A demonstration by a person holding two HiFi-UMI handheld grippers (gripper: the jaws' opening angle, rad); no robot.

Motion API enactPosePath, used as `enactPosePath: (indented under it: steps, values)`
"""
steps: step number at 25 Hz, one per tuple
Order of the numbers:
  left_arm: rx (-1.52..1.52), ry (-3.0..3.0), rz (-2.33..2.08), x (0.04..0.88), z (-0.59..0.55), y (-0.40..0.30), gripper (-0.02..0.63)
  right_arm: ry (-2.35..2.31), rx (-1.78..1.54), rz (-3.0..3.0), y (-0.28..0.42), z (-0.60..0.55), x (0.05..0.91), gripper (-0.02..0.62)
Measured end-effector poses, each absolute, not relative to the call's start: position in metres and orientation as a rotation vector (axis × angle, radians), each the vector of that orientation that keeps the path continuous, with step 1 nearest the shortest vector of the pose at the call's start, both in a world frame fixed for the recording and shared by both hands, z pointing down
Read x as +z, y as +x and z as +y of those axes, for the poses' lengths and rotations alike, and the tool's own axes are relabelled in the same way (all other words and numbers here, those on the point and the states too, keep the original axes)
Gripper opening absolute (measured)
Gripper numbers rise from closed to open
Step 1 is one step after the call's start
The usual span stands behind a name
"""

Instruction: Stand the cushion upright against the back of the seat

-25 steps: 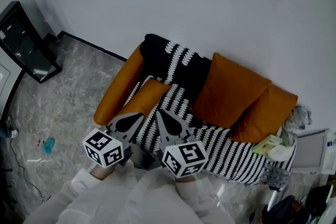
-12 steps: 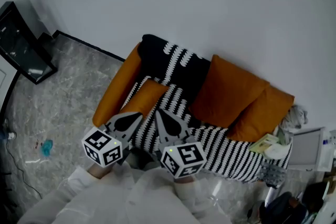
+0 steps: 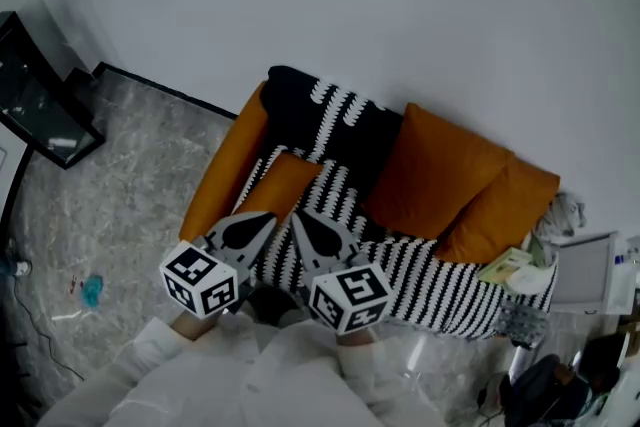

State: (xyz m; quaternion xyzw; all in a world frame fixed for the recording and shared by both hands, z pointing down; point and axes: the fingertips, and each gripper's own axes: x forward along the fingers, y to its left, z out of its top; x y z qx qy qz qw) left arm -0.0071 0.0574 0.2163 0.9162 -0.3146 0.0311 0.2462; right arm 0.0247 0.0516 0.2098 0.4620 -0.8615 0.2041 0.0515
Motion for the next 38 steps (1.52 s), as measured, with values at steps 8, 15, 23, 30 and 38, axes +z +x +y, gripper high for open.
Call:
enactPosePath:
  steps: [8,15,23,30,38]
  values:
    - [0.092,2.478,-0.829,0.228,0.044,-0.013,0.008,1.433,0.657,-2.581,0.022,0.036,0.222,0.012]
    - [0.116,2.445,-0.809,0.247,0.035,-0.017,0.008,1.489,0.679,-2.53,0.017,0.023,0.237,0.012]
    - [0.127,2.399,-0.801,0.268,0.028,-0.016,0.008,1.522,0.664,-2.53,0.013,0.007,0.249,0.012]
    - [0.185,2.399,-0.869,0.283,0.014,-0.012,0.008,1.483,0.739,-2.487,0.031,-0.006,0.277,0.012]
    - [0.185,2.349,-0.875,0.324,-0.021,0.016,0.008,1.464,0.822,-2.434,0.07,-0.051,0.325,0.012]
